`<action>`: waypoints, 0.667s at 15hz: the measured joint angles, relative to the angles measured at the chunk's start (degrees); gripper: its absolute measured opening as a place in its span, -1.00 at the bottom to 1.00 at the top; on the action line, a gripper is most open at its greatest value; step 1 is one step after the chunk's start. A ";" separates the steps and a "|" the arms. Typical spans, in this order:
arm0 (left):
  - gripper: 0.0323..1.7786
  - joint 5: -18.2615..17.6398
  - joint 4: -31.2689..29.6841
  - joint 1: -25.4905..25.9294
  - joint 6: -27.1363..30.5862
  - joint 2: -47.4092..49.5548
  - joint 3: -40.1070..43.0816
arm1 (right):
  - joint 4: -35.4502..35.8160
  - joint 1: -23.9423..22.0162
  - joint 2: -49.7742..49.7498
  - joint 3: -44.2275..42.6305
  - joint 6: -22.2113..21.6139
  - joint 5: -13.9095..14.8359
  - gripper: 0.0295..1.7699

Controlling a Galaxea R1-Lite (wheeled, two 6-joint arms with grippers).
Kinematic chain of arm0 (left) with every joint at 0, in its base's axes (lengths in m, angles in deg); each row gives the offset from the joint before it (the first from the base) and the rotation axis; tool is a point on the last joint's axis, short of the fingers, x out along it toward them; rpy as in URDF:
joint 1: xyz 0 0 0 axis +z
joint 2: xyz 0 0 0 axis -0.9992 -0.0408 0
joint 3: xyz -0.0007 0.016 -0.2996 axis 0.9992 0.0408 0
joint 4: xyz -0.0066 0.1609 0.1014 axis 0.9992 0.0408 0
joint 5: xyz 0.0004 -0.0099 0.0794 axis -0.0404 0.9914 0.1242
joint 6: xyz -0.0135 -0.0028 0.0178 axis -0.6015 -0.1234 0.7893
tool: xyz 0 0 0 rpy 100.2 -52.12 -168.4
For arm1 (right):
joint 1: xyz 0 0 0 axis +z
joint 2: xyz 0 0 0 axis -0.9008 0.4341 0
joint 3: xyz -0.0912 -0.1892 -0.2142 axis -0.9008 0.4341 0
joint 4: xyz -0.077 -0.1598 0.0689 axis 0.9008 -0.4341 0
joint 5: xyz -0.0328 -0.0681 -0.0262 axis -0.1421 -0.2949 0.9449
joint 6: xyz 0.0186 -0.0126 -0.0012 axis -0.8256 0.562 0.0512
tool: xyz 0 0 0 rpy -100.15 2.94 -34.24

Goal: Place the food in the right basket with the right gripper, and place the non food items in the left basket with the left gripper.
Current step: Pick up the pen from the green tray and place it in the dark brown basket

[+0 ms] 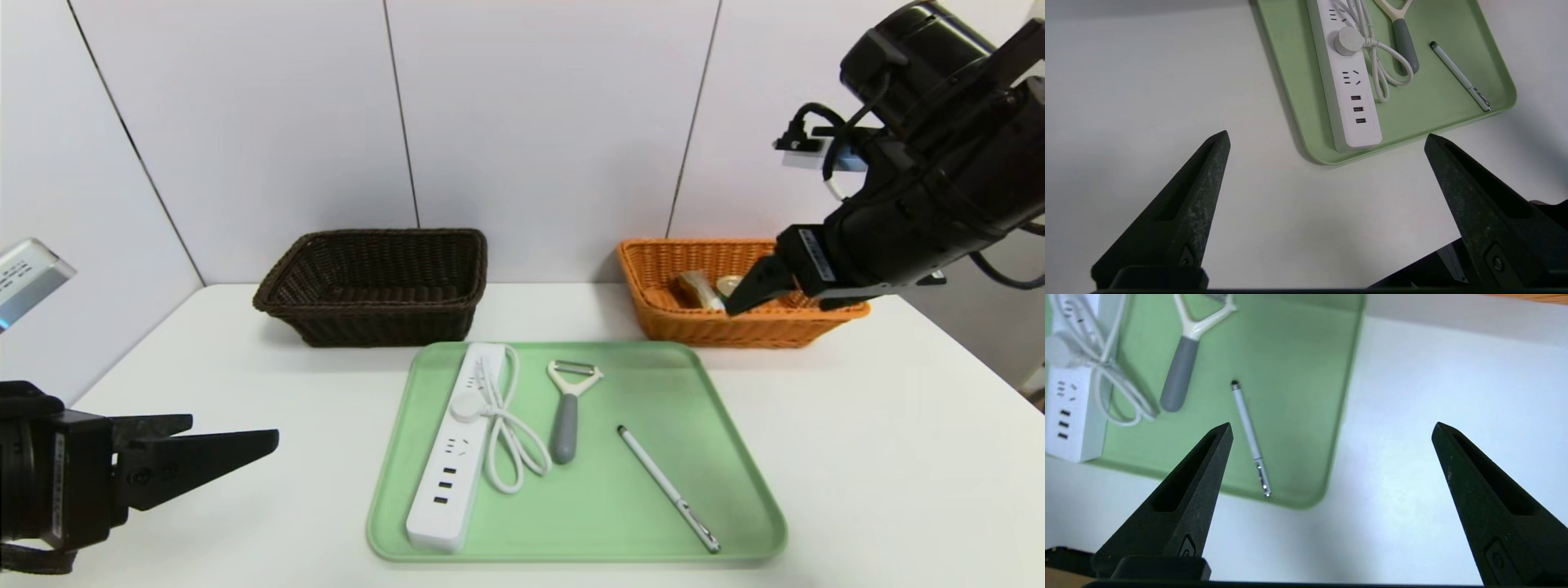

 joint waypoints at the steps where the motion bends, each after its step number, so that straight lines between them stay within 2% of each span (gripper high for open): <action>1: 0.90 -0.07 0.06 0.00 -0.02 0.34 0.09 | -0.76 2.26 0.11 0.04 -1.18 0.13 0.90; 3: 0.90 -0.09 0.17 0.00 -0.02 1.08 0.28 | -3.06 6.62 0.72 0.11 -4.07 0.59 0.91; 5: 0.90 -0.09 0.30 0.05 -0.09 1.79 0.57 | -5.24 10.51 1.88 0.61 -5.23 2.29 0.91; 7: 0.90 -0.09 0.30 0.07 -0.09 2.49 0.96 | -5.27 12.39 3.06 2.79 -4.24 5.13 0.91; 10: 0.90 -0.09 0.26 0.10 -0.09 3.21 1.88 | -5.33 13.15 5.36 4.22 -3.74 5.30 0.91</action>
